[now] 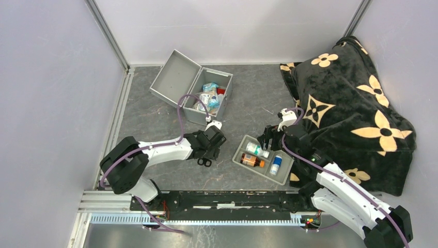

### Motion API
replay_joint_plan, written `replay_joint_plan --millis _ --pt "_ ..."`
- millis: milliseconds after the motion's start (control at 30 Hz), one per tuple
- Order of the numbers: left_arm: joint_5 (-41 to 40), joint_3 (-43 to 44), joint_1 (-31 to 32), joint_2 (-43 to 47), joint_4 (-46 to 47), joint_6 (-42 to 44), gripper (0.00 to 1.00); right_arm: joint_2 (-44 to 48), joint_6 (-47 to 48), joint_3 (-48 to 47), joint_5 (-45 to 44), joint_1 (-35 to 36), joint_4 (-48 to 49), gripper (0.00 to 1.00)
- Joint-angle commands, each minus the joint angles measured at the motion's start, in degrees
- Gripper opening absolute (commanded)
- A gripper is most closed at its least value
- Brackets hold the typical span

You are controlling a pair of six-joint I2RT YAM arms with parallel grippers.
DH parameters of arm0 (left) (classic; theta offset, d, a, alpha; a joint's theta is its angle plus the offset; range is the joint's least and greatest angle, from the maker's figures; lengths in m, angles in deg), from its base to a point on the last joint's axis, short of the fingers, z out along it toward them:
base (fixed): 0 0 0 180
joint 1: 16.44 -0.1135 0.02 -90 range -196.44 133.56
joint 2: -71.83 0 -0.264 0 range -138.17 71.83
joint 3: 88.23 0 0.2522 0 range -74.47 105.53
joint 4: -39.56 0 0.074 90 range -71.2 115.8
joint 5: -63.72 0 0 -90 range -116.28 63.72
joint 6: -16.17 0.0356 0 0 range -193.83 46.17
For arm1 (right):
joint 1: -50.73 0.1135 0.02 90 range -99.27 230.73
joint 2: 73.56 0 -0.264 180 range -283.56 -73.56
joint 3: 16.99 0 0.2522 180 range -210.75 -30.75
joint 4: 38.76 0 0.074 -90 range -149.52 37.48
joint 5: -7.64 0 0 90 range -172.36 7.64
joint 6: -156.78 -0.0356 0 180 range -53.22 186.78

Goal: Organize the medicine kit
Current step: Pick up the scissors from the center of the board.

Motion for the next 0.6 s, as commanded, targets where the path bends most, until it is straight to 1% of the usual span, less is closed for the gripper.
replay_joint_plan --millis 0,167,333,567 --pt "1.2 0.3 -2.4 -0.6 -0.3 -0.2 0.67 0.9 -1.2 -0.1 1.3 -0.2 1.7 0.74" --pt "3.6 -1.6 -3.1 0.1 -0.9 -1.9 0.60 1.1 -1.5 -0.1 1.8 -0.1 1.6 0.73" --pt "6.6 -3.7 -3.1 -0.4 -1.1 -3.4 0.49 0.9 -1.7 0.0 2.5 -0.1 1.8 0.72" --pt "5.8 -4.0 -3.0 -1.3 -2.8 -4.3 0.40 0.2 -1.9 0.4 2.8 -0.1 2.3 0.71"
